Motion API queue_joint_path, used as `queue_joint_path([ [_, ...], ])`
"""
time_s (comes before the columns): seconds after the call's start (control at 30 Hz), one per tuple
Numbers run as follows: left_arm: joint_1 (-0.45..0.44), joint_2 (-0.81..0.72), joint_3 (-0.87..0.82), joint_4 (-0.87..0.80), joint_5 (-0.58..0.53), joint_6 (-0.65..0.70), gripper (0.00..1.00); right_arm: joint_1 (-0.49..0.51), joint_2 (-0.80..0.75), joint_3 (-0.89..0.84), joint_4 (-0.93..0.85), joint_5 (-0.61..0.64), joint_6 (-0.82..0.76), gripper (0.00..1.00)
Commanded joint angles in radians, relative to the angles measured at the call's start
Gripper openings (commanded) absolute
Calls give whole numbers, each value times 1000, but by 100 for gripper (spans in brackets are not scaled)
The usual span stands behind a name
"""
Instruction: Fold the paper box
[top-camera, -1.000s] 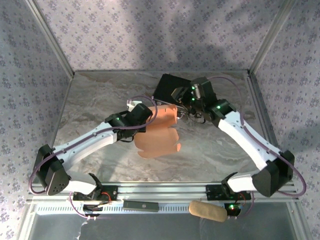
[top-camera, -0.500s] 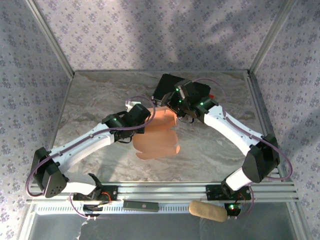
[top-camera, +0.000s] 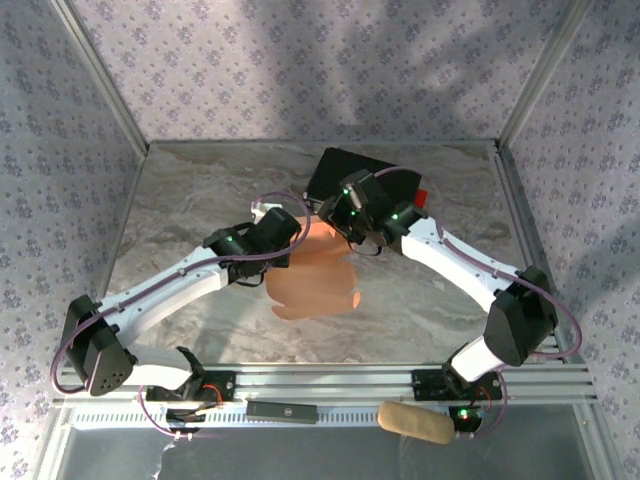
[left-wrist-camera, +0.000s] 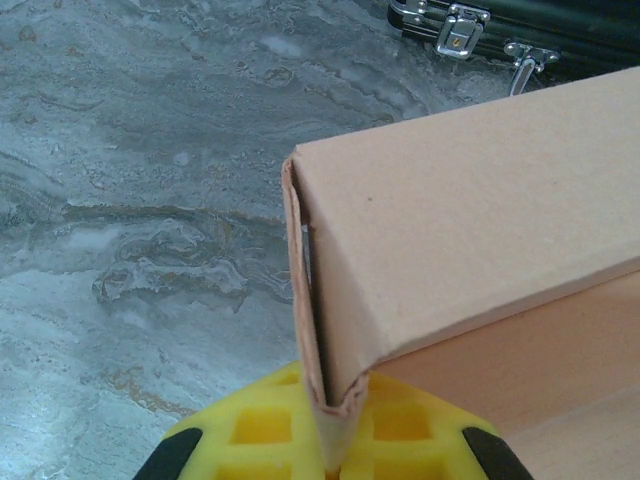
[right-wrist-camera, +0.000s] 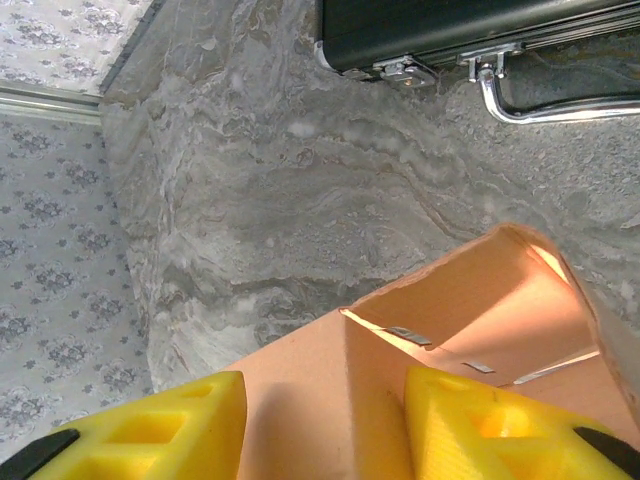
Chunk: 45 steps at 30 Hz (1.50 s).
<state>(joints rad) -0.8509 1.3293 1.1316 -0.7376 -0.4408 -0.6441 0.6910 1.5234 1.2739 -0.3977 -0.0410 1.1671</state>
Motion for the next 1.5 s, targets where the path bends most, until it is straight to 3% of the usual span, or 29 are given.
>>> queue_joint_path([
  [0.0,-4,-8,38,4,-3,-2,0,10,-15,-10,27,1,43,44],
  [0.23,-15,-5,39,1,-15,-3,0,16,-36,-36,91,6,93,24],
  [0.37,-16,-13,36,0,-18,-6,0,11,-51,-68,138,-8,126,23],
  [0.47,-19,-19,34,-3,-26,-7,0,8,-84,-116,172,0,133,26],
  [0.57,-18,-22,33,-8,-34,-7,0,8,-131,-152,190,18,102,39],
  [0.67,-20,-21,37,-16,-46,-8,0,28,-216,-202,159,90,42,50],
  [0.77,-24,-18,39,-25,-67,-14,0,67,-309,-310,174,174,14,54],
  [1.03,-34,1,58,-38,-94,-16,0,132,-291,-434,270,211,-10,50],
  [1.47,-43,4,76,-56,-101,-6,0,71,-197,-429,275,183,-46,48],
])
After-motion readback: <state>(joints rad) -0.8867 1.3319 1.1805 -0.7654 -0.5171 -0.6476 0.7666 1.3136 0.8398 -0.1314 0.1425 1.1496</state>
